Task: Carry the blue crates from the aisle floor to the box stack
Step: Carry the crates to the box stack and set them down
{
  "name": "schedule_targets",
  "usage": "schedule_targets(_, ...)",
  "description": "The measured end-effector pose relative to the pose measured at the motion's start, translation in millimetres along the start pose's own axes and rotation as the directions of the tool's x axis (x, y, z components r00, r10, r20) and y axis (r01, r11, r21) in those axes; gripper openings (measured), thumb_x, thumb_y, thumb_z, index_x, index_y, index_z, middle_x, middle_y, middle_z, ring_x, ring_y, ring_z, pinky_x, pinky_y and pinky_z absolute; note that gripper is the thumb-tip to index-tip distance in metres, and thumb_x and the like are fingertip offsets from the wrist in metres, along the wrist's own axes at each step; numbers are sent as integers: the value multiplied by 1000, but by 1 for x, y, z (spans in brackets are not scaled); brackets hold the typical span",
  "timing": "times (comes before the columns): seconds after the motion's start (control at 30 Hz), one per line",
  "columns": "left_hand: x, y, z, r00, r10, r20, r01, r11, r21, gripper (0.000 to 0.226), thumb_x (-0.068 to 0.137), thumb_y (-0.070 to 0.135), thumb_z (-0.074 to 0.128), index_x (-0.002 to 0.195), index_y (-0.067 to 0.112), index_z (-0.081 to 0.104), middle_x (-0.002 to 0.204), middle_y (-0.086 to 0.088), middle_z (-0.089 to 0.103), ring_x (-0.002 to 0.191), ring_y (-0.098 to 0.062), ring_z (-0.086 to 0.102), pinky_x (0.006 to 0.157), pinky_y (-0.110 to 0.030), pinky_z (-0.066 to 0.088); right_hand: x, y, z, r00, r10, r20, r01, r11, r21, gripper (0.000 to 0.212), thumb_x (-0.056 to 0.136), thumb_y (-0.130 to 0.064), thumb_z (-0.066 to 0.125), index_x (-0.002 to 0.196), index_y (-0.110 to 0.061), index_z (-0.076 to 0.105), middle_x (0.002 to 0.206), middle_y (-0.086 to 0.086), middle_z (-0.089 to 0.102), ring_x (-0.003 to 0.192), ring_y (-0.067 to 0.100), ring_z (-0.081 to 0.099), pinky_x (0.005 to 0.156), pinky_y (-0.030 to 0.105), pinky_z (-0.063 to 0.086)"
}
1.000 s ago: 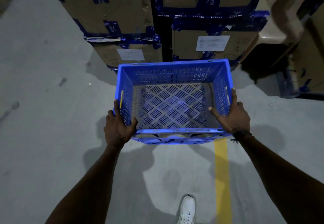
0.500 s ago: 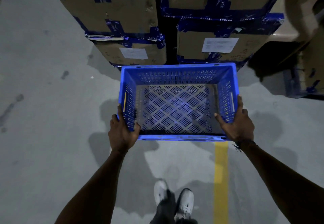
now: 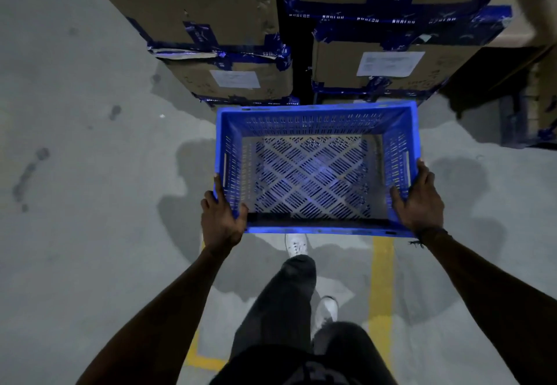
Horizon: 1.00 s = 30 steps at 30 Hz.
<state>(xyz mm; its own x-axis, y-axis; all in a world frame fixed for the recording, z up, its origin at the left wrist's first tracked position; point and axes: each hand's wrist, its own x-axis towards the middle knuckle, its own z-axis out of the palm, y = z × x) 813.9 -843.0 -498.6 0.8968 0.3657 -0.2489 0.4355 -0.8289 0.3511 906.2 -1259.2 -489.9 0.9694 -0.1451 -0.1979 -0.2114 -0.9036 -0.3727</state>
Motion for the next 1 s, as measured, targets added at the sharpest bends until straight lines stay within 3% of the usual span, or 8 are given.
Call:
schedule_targets(0.07,15,2,-4,1000,31,-1,-31,1000,-4,100,88,40,62,164,17,1,123,-19,44,106,-42,48,78,-52,54,12,-3,3,1000,-16,-19,15,1000,-23,83,89,-52,43,155,-9,17,133,20,44,99,47,60,67,50,54)
schedule_targets(0.2,66,14,-10,998,68,4,-67,994,-91,96,93,32,61,163,24,-4,127,-17,44,101,-45,56,76,-54,55,26,-7,6,999,-8,-33,7,1000,-29,76,93,-43,41,158,-18,10,125,23,51,81,49,61,62,49,52)
schedule_targets(0.3,87,16,-12,996,79,36,-74,990,-122,99,92,29,62,162,30,-8,127,-17,45,84,-48,63,72,-55,56,26,-9,4,999,32,1,-32,998,-46,76,93,-45,40,158,-24,6,123,24,53,79,49,62,64,49,52)
schedule_targets(0.43,81,20,-11,999,15,46,-11,997,-81,103,88,33,64,163,31,-7,129,-16,45,78,-49,63,70,-51,56,33,-12,0,996,75,41,-72,995,-66,80,94,-40,52,157,-24,5,125,23,50,83,49,63,67,48,50)
schedule_targets(0.73,88,21,-17,999,-16,44,21,993,-113,103,87,36,69,163,32,-1,128,-15,48,90,-48,65,77,-53,55,27,-21,2,994,107,14,-106,992,-61,85,93,-42,58,158,-24,7,126,18,50,82,48,63,67,49,52)
schedule_targets(1.0,82,21,-14,997,40,60,-37,997,-61,107,85,34,71,164,22,0,128,-18,47,80,-49,63,66,-50,52,31,-19,1,991,132,13,-131,988,-84,89,85,-54,52,158,-25,8,122,20,51,80,48,64,69,51,53)
